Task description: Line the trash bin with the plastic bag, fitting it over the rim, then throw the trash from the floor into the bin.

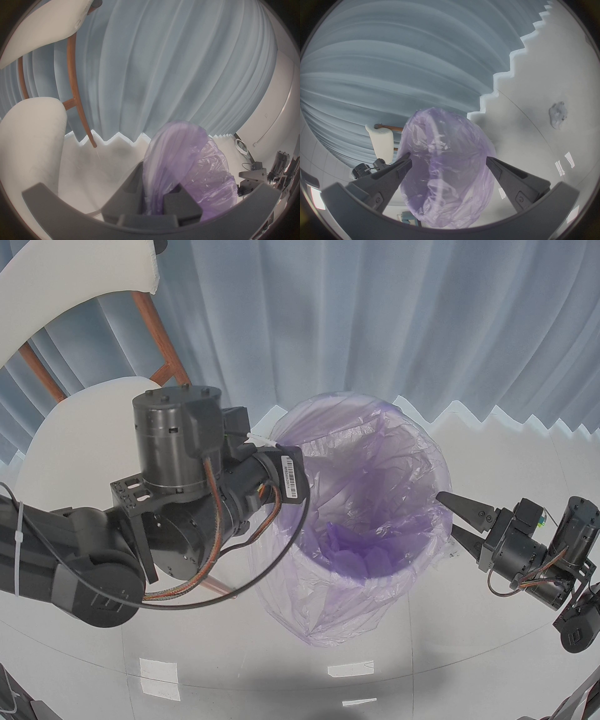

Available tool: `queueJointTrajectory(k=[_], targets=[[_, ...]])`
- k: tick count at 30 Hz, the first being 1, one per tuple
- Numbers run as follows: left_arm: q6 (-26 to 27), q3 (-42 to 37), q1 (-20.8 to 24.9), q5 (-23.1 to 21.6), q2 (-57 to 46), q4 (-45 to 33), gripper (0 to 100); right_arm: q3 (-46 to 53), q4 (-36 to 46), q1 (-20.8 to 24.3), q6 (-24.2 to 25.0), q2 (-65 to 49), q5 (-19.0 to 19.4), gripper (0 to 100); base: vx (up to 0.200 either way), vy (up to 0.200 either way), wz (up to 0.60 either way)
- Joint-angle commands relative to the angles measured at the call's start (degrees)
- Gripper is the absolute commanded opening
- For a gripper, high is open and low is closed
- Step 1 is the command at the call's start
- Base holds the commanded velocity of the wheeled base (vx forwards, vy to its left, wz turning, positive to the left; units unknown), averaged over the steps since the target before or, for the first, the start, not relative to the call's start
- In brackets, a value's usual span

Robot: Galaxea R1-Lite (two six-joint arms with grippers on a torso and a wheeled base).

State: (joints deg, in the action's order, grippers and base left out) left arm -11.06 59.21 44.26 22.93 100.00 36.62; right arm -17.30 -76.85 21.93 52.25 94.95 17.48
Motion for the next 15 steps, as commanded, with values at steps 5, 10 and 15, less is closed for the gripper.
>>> queueJointTrajectory(k=[5,10,15], targets=[[-0.11,0.29,-5.42,-1.31,3.45,0.03,0,7.72,-5.94,-1.01,0.57,-5.57,1.15,100,0.000,0.000,0.00],[-1.07,3.28,-6.47,-2.63,8.28,0.12,0,7.98,-6.12,-3.91,0.40,-7.33,1.15,100,0.000,0.000,0.00],[-11.62,9.61,-5.94,-3.07,17.51,-0.06,0,6.22,-6.03,-9.54,0.31,-8.82,1.15,100,0.000,0.000,0.00]])
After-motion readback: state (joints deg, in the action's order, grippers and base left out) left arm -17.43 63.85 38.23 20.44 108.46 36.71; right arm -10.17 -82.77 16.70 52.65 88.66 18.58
